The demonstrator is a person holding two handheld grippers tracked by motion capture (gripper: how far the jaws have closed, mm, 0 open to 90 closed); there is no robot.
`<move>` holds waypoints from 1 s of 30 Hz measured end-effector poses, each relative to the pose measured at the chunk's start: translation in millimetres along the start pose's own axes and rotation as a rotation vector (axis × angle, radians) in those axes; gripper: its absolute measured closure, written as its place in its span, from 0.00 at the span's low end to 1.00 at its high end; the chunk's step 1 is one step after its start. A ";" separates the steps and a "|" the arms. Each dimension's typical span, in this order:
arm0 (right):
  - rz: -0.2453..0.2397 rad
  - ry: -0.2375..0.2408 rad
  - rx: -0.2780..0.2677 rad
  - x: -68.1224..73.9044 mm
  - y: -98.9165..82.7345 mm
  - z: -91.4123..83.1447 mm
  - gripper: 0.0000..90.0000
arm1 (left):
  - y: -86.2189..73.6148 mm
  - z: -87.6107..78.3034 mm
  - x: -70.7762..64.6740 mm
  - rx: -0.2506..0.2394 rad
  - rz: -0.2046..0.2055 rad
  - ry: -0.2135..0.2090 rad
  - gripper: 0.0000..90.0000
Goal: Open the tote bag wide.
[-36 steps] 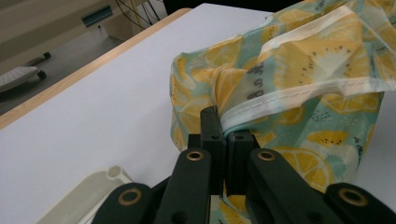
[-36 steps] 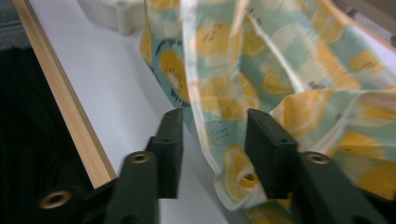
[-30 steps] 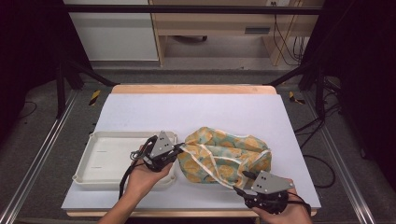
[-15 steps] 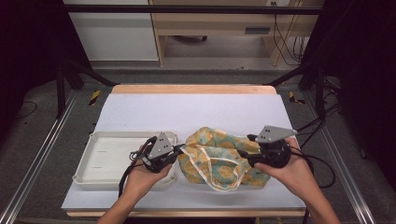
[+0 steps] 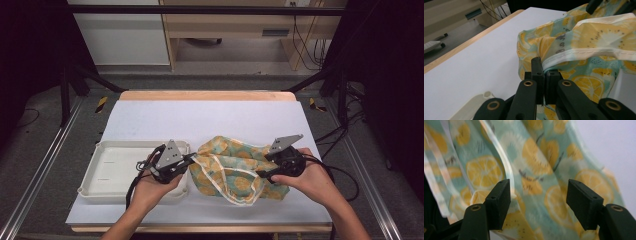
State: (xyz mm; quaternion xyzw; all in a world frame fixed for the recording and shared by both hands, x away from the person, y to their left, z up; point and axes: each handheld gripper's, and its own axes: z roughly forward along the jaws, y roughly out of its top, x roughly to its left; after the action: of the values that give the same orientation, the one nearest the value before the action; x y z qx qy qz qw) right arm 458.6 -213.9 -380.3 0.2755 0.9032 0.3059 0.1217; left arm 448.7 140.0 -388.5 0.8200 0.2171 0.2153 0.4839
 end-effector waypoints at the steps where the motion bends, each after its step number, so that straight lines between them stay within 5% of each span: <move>1: -0.008 -0.003 0.006 1.2 -4.1 0.3 0.41 | 0.6 -0.6 -0.1 -0.004 0.002 0.000 0.98; 10: -0.009 0.006 0.009 14.4 -35.9 -3.8 0.43 | 5.3 -2.0 0.2 -0.024 -0.013 -0.008 0.98; 13: -0.018 0.006 0.001 18.9 -44.2 -1.3 0.57 | 6.5 -1.9 0.3 -0.030 -0.019 -0.014 0.98; 14: -0.031 0.002 -0.011 20.4 -47.1 -1.9 0.73 | 6.8 -2.5 0.1 -0.033 -0.024 -0.016 0.98; 18: -0.026 -0.005 -0.043 22.0 -50.6 -5.9 0.96 | 6.6 -3.9 0.4 -0.034 -0.027 -0.024 0.98; 30: -0.052 -0.110 -0.156 45.7 -68.4 -33.2 1.00 | -5.5 -17.0 -14.8 -0.031 0.010 -0.064 0.98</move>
State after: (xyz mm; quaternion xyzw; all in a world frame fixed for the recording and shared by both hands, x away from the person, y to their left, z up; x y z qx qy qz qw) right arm 379.4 -249.1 -398.9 0.2582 0.8753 0.3567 0.2001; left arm 426.3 146.0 -388.0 0.8199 0.1941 0.1944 0.5023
